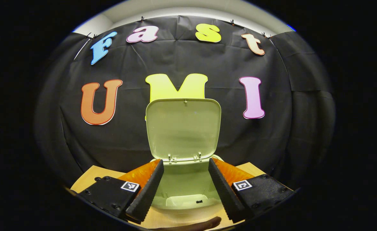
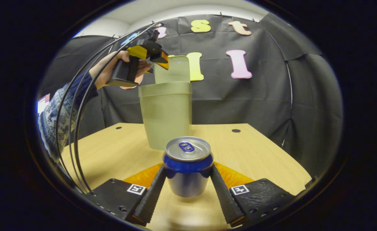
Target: Press the lid of the desktop garbage bin to open it, pick up the crumpled paper on the desktop and throw it into the bin, then pick up the pop can on the desktop and drop it into the bin, and finally close the garbage bin lid.
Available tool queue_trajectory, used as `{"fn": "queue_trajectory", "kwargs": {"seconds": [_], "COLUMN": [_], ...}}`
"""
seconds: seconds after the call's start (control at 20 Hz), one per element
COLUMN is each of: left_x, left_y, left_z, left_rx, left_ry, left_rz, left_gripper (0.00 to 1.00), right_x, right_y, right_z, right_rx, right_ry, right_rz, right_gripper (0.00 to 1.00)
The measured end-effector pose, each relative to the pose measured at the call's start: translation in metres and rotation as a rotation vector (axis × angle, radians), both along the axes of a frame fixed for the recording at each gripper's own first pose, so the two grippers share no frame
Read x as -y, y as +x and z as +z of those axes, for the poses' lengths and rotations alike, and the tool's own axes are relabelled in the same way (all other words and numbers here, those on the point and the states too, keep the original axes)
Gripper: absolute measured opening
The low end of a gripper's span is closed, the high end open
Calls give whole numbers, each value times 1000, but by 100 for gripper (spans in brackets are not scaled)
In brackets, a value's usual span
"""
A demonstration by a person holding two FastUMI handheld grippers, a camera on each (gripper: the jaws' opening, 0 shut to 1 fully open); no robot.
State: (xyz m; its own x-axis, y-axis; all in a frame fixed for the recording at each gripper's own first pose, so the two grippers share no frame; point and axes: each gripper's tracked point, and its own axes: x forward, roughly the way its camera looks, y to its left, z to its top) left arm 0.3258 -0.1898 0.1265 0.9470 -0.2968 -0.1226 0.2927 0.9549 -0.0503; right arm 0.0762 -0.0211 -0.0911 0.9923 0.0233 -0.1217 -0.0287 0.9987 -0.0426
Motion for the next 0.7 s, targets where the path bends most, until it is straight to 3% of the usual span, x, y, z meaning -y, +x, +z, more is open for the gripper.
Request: {"fn": "queue_trajectory", "kwargs": {"seconds": [0.2, 0.3, 0.35, 0.5, 0.7], "left_x": [-15, -26, -33, -40, -69], "left_y": [-34, -54, -63, -93, -134], "left_z": [-3, -7, -9, -16, -20], "left_rx": [0, 23, 29, 6, 26], "left_ry": [-5, 36, 42, 0, -4], "left_rz": [8, 25, 39, 30, 71], "left_gripper": [96, 91, 96, 100, 96], "right_x": [-11, -16, -17, -23, -28], "right_y": [-20, -34, -37, -46, -60], "right_z": [-4, -6, -3, 0, 14], "right_rx": [11, 15, 24, 35, 57], "right_ry": [-13, -16, -19, -25, -40], "right_rz": [12, 11, 11, 17, 10], "right_gripper": [82, 81, 81, 81, 82]}}
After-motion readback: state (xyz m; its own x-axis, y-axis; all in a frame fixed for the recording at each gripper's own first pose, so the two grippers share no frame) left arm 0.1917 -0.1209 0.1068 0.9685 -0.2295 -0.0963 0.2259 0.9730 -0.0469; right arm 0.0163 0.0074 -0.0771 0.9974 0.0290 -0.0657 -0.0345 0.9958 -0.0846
